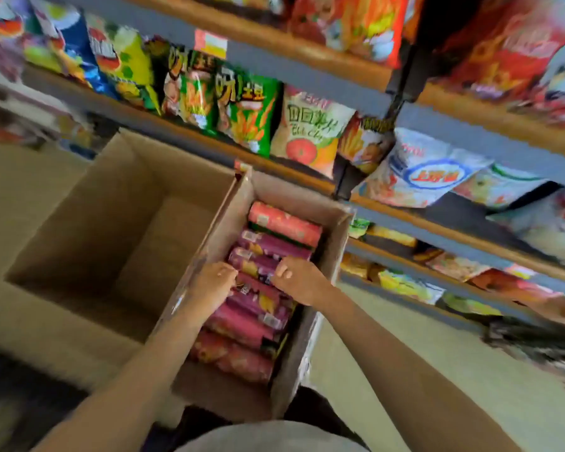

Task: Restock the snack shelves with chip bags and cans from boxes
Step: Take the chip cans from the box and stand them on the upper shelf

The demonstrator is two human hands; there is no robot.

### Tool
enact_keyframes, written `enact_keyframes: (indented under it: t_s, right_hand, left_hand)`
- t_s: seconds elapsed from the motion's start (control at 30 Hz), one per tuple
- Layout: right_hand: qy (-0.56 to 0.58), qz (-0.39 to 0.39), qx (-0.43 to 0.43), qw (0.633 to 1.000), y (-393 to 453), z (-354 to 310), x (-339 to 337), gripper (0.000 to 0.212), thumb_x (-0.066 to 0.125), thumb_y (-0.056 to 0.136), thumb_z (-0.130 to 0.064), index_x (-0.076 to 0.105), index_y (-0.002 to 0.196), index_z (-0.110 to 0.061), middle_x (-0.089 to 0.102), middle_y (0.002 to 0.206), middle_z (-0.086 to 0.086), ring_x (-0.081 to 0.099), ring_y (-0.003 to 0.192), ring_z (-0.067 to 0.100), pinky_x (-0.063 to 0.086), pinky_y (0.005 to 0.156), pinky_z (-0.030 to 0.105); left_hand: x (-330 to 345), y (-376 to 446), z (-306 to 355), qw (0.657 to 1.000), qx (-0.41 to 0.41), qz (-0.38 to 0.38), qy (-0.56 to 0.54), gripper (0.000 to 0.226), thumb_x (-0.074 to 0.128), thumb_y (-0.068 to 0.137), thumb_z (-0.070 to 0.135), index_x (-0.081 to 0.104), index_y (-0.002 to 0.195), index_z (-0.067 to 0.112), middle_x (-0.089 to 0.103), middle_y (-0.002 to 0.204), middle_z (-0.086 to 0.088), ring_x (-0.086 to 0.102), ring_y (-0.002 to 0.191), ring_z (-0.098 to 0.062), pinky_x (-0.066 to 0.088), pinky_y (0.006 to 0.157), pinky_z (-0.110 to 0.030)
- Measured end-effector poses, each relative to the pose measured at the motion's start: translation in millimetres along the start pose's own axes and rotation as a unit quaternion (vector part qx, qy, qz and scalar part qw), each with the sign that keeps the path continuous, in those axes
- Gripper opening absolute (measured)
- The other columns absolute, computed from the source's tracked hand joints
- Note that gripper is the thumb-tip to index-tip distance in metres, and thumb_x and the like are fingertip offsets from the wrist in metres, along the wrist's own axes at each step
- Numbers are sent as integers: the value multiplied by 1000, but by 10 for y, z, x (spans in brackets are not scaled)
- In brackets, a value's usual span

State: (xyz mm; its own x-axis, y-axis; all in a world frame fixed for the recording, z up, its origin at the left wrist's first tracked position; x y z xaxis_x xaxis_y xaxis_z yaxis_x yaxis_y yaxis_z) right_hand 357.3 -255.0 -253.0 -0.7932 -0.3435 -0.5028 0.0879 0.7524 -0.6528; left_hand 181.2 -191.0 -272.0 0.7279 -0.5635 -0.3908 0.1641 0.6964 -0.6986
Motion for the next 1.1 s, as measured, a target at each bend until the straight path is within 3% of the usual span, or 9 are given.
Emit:
enact_keyframes:
  t_s: [0.07,0.13,0.3,0.47,0.57,0.63,0.7,0.8,1.1]
  right_hand:
    - [-36,-66,44,996,223,192,640,18,61,96,-26,60,98,-8,62,90,7,63,105,31,41,73,32]
    - [-78,-87,78,990,387,338,1093,55,69,88,-40,50,129,-8,58,120,16,55,119,36,43,91,36]
    - [-139,-5,114,984,606,439,1255,85,78,77,-50,38,143,-14,44,142,15,43,132,35,38,105,44]
    - [-123,-85,106,983,708,451,1296,97,82,69,-46,35,149,-18,50,132,8,53,121,31,49,90,35]
    - [-51,-147,120,980,574,524,1319,90,80,62,-69,52,137,-28,62,111,-8,60,106,16,50,84,27]
    - [-66,-188,128,972,500,509,1271,61,63,77,-75,64,93,-17,62,88,-3,59,85,16,46,75,30]
    - [-66,-107,130,983,616,442,984,52,54,94,-60,62,83,-9,61,81,4,57,78,20,46,78,37]
    - [-56,63,143,986,887,505,537,40,66,90,-40,62,116,-11,65,109,12,62,101,29,50,95,41]
    - [-264,41,160,950,1270,601,711,93,72,79,-62,34,148,-13,28,152,19,24,145,37,25,116,52]
  left_hand:
    - [103,53,-580,997,-75,-29,-5,25,58,96,13,62,72,17,61,73,-6,64,74,-31,50,71,-37]
    - [197,30,-1007,989,-139,-51,-28,14,57,98,17,62,85,19,65,85,-7,64,78,-27,53,75,-36]
    - [383,4,-1474,952,-262,-88,-131,19,53,99,22,63,105,7,64,78,-7,61,51,-16,54,55,-30]
    - [402,130,-1349,927,-272,-141,-214,40,63,91,51,61,113,18,70,107,-10,69,97,-26,56,94,-48]
    - [579,184,-1247,893,-277,-179,-306,55,75,79,56,58,120,23,72,111,-9,70,101,-25,56,93,-49]
    - [683,233,-1238,866,-289,-165,-373,77,87,62,54,61,126,19,74,111,-10,71,102,-27,55,95,-50]
    - [728,287,-1269,859,-294,-137,-397,82,88,61,52,58,128,16,73,112,-11,72,100,-28,56,94,-47]
    - [751,338,-1347,853,-313,-118,-401,80,87,64,53,54,127,16,72,111,-13,72,97,-29,55,95,-49]
    - [724,456,-1447,853,-316,-136,-392,57,80,78,46,56,121,18,71,115,-12,70,104,-29,52,100,-49]
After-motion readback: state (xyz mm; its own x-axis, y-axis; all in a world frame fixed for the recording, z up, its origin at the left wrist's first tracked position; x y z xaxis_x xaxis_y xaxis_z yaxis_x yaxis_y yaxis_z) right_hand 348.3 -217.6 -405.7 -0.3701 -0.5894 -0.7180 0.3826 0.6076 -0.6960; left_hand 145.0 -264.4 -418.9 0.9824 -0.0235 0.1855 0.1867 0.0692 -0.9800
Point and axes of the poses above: each hand's wrist, its own y-axis towards the middle knuckle, its own x-axis out of the palm, z = x × y, the point moved 9 cm from there along y, towards the middle knuckle
